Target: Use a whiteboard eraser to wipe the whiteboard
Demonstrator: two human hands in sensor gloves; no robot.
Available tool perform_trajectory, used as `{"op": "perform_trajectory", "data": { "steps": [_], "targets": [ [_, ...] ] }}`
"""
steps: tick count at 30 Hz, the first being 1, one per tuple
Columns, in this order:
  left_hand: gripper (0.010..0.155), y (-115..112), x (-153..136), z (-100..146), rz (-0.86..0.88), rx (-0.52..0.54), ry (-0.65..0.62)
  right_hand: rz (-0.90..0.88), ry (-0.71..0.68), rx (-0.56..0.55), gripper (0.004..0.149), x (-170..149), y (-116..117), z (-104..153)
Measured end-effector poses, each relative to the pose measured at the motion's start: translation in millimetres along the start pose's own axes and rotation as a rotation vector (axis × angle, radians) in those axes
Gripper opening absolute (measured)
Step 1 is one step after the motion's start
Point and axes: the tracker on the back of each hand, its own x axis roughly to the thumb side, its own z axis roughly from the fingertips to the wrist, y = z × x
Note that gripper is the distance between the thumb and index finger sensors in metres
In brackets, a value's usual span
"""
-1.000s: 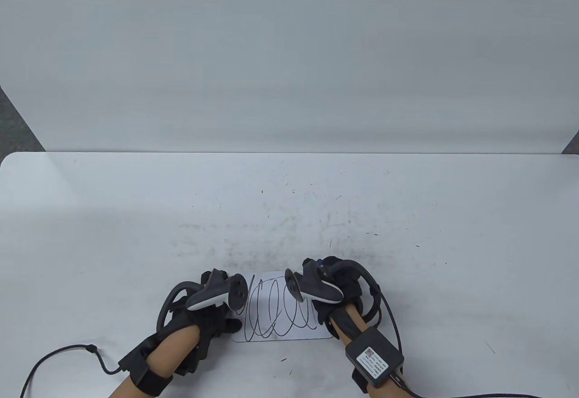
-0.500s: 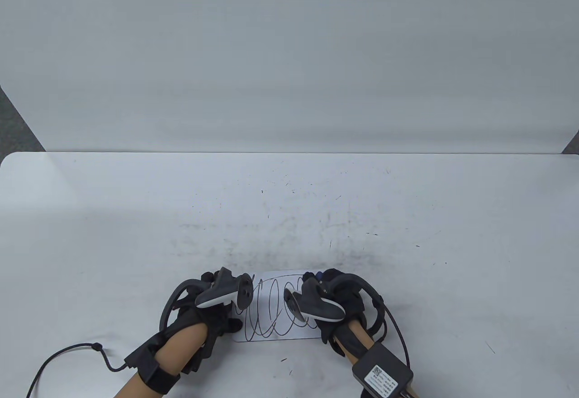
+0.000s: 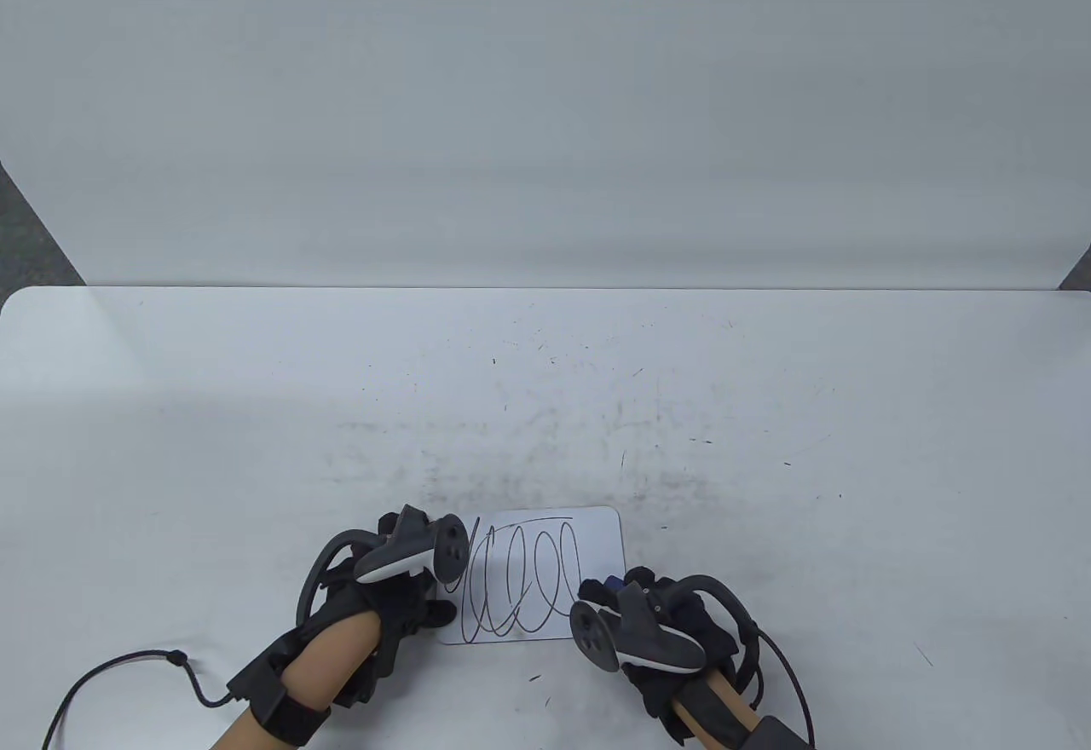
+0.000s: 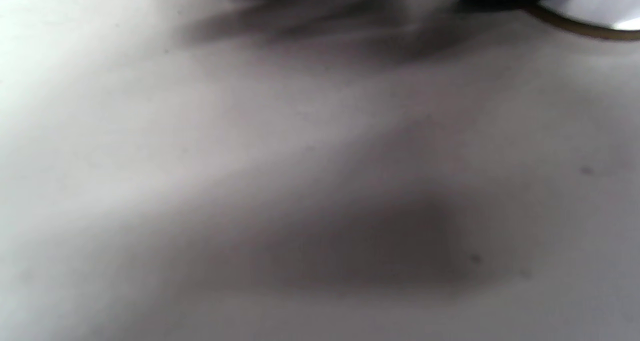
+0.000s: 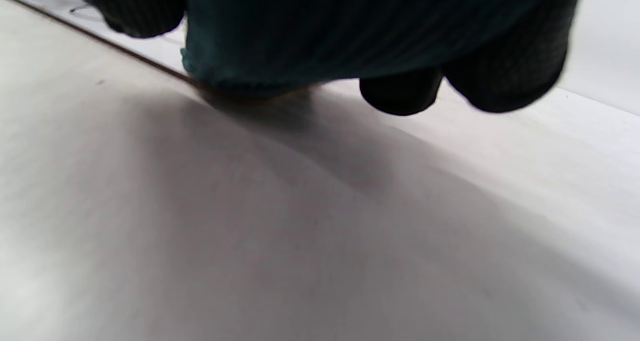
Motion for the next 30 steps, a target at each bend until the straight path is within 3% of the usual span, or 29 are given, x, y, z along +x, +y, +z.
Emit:
{"op": "perform_trajectory", "data": {
  "steps": [5, 9, 14, 25, 30],
  "targets": [
    [0.095, 0, -1, 0, 0.008, 0.000, -0.006, 0.007, 0.071, -0.116, 0.059, -7, -2, -39],
    [0.095, -1, -1, 0, 0.011, 0.010, -0.006, -0.011, 0.128, -0.115, 0.058, -11, -9, -83],
    [0.095, 0, 0, 0, -0.001, 0.004, 0.009, -0.013, 0.149, -0.102, 0.058, -10, -15, -109],
    [0.095, 1, 2, 1, 0.009, -0.013, 0.037, 0.028, 0.104, -0.095, 0.058, -6, -16, -95],
    [0.095, 1, 2, 1, 0.010, -0.008, 0.033, 0.065, 0.050, -0.088, 0.058, 5, -14, -57]
  ]
}}
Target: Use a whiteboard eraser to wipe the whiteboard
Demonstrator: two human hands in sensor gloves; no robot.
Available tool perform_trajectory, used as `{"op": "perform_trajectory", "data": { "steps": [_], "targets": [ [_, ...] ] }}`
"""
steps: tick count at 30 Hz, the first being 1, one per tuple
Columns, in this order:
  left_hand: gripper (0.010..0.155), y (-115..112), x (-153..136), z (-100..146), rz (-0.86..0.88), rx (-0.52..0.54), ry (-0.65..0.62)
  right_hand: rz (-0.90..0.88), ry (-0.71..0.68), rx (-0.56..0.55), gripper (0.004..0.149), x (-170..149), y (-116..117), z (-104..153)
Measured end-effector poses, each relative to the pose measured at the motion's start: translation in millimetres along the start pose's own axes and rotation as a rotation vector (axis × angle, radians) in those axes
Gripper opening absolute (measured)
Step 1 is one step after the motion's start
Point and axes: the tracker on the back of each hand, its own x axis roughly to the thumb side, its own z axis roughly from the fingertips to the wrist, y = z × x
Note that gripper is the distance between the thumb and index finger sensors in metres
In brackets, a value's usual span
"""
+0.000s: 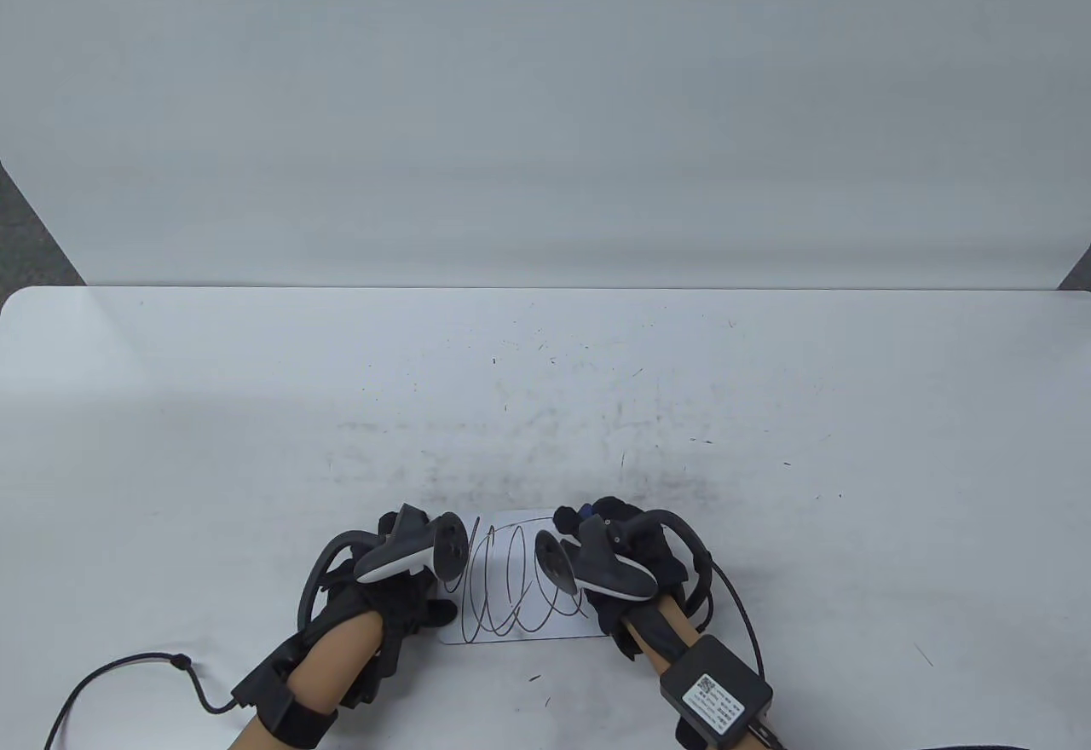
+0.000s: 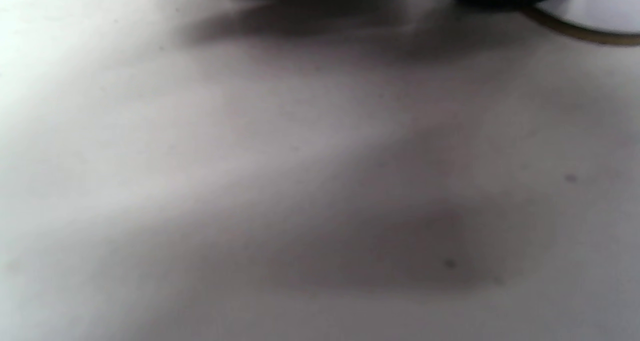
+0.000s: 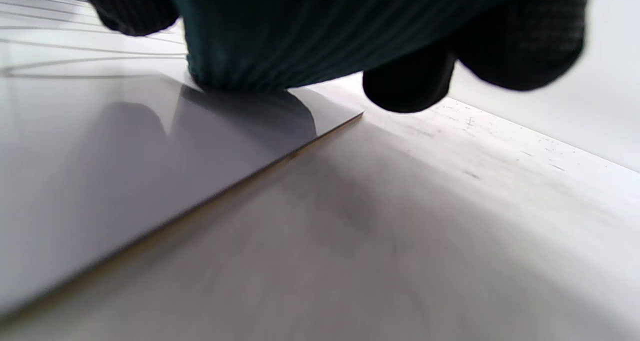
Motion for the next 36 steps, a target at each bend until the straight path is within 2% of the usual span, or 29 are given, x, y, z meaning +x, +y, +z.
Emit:
{"op": "perform_trajectory", "data": {
  "steps": [6, 10, 14, 19, 31, 36],
  "targets": [
    [0.095, 0, 0, 0, -0.001, 0.007, -0.004, -0.024, -0.040, 0.015, 0.060, 8, -1, 55],
    [0.095, -1, -1, -1, 0.011, 0.014, -0.014, -0.043, -0.054, 0.021, 0.060, 10, -1, 71],
    [0.095, -4, -5, -2, 0.051, 0.004, -0.035, -0.048, -0.057, 0.020, 0.060, 9, -2, 74],
    [0.095, -8, -12, -5, 0.153, -0.044, -0.087, -0.064, -0.056, 0.016, 0.060, 10, -3, 61],
    [0.095, -8, -12, -5, 0.136, -0.049, -0.093, -0.080, 0.059, -0.002, 0.058, 1, -10, -27],
    [0.095, -8, -11, -5, 0.128, -0.050, -0.090, -0.083, 0.101, -0.003, 0.058, 1, -12, -49]
  ]
}}
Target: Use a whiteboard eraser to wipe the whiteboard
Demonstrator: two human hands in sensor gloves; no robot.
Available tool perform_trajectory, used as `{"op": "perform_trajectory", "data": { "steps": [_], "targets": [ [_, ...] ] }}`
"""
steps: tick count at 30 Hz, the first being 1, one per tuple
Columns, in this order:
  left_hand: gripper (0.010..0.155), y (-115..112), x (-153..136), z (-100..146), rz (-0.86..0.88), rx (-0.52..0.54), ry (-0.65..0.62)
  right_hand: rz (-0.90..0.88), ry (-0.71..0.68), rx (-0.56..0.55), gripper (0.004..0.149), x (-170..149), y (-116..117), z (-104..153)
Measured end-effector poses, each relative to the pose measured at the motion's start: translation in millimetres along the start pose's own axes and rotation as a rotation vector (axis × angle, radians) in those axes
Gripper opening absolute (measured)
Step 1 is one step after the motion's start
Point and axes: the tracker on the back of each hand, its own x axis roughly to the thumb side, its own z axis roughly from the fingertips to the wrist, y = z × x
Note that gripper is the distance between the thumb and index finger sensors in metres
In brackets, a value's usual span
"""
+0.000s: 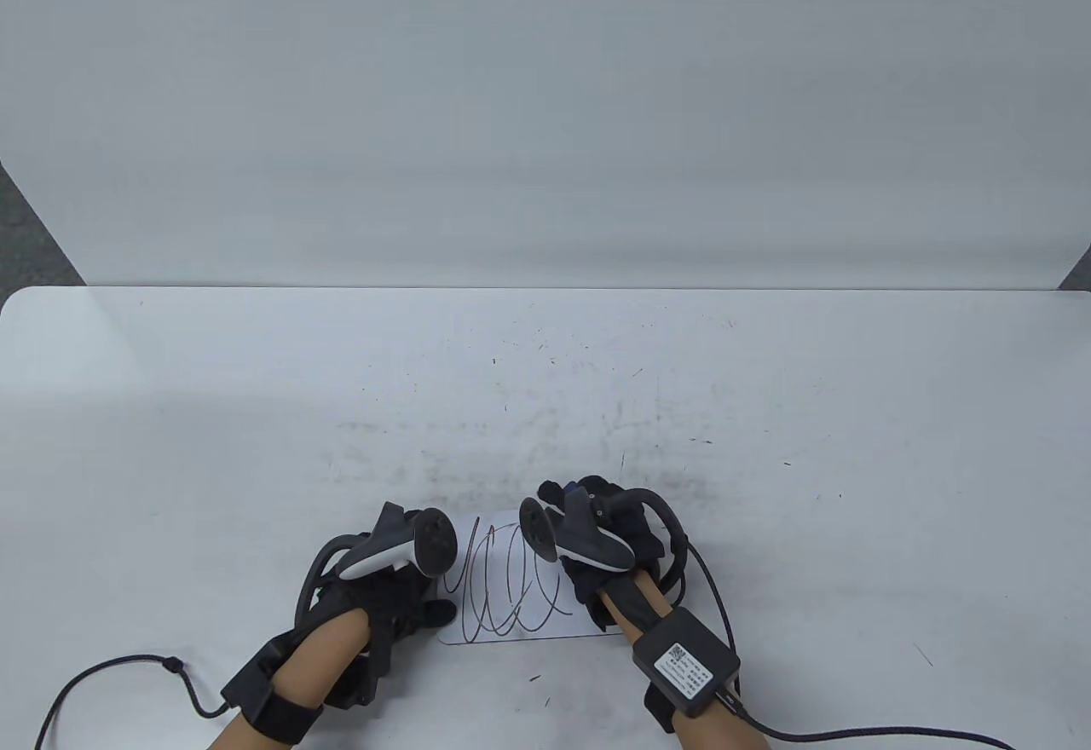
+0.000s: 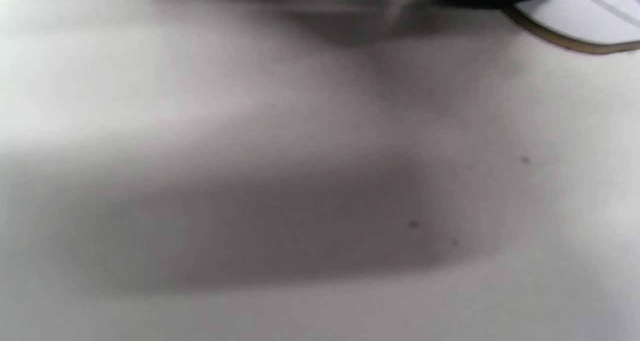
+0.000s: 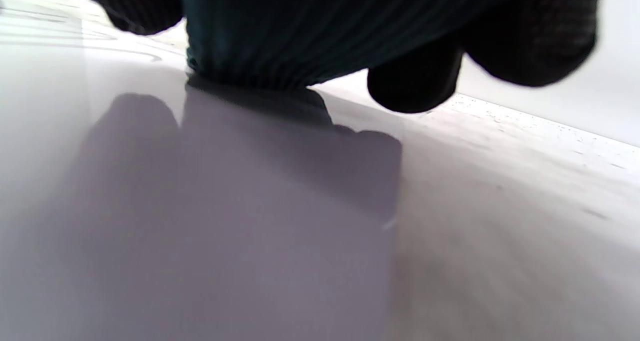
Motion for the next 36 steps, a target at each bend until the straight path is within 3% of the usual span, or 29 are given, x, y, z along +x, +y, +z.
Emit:
{"op": "perform_trajectory", "data": {
  "steps": [7, 16, 21, 31, 36],
  "targets": [
    [0.095, -1, 0, 0, 0.014, -0.007, -0.001, 0.040, -0.053, 0.054, 0.059, 3, -4, 17],
    [0.095, -1, 0, 0, 0.014, 0.000, -0.003, 0.058, -0.160, 0.081, 0.060, 10, -4, 103],
    [0.095, -2, -1, -1, 0.036, -0.009, -0.015, 0.058, -0.173, 0.079, 0.061, 12, -3, 129],
    [0.095, -4, -5, -1, 0.071, -0.009, -0.028, -0.010, -0.154, 0.042, 0.061, 7, 2, 133],
    [0.094, -2, -2, -1, 0.039, -0.025, -0.003, -0.011, -0.147, 0.044, 0.061, 7, 0, 116]
  ]
}}
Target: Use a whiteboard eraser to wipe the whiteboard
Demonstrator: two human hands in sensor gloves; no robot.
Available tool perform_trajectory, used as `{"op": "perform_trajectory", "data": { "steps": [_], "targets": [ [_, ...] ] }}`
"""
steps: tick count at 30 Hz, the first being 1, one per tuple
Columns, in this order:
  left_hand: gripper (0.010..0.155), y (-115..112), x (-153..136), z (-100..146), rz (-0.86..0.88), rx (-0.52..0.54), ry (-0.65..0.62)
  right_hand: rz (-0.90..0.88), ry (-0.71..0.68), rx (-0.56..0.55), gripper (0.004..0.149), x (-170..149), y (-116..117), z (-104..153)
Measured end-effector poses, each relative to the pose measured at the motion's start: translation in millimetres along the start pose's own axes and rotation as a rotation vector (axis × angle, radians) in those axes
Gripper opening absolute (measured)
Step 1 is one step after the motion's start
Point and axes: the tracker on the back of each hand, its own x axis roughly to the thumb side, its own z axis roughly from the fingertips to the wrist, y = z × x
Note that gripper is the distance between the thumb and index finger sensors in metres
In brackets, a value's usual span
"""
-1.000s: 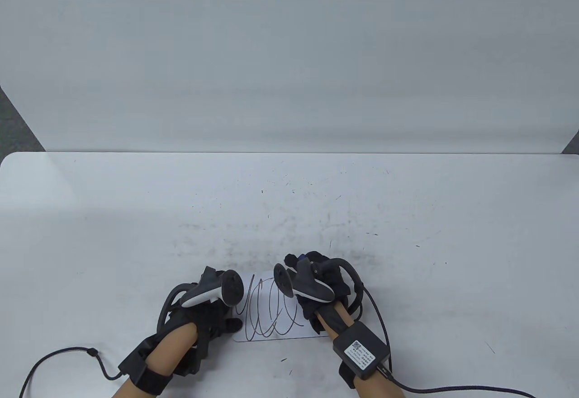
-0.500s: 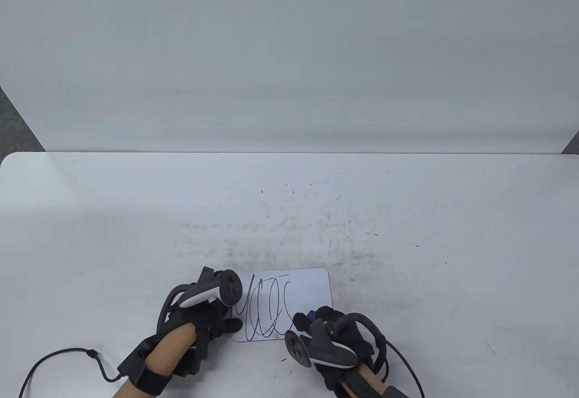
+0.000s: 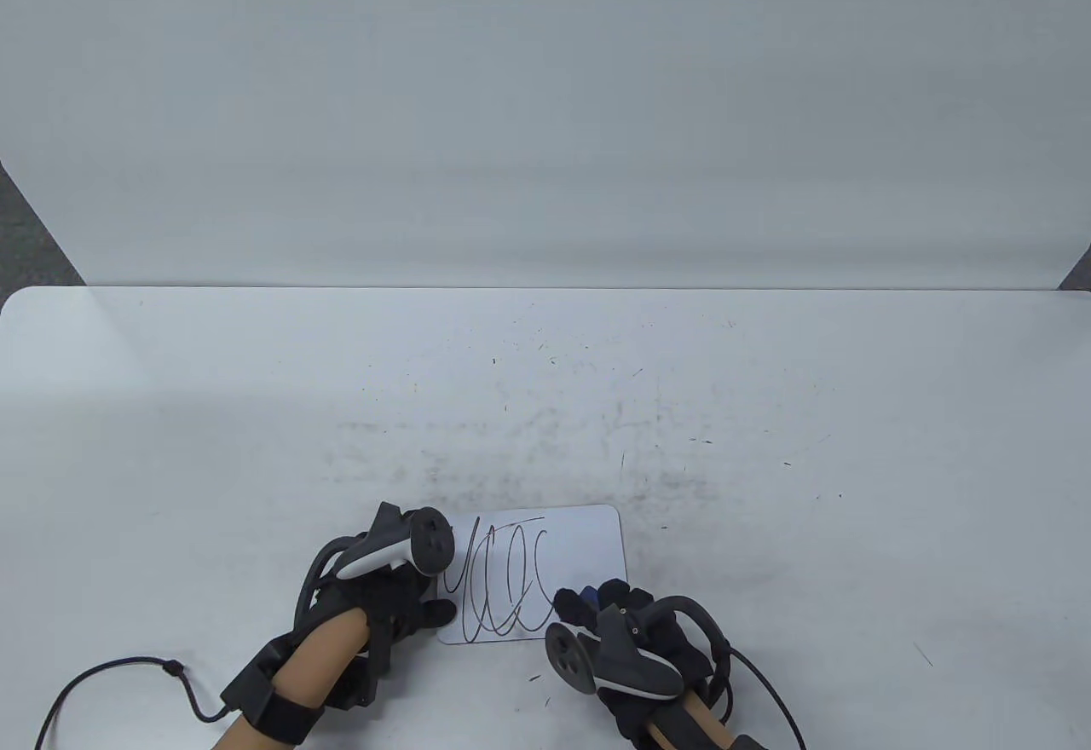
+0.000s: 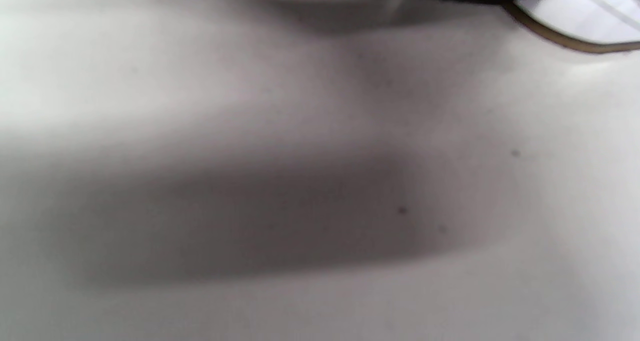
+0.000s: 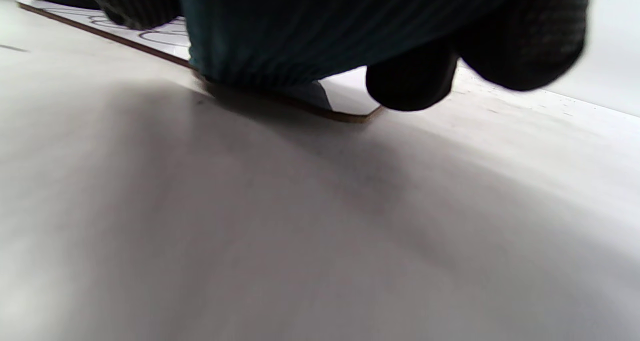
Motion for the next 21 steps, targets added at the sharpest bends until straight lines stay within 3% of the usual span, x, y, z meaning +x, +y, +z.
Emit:
{"op": "perform_trajectory", "data": {
  "steps": [13, 21],
  "targets": [
    [0.094, 0, -1, 0, 0.022, -0.001, 0.010, 0.018, 0.105, -0.016, 0.059, -14, -12, -107],
    [0.094, 0, -1, 0, 0.024, 0.013, 0.009, 0.026, 0.103, -0.020, 0.059, -11, -13, -124]
  ]
}}
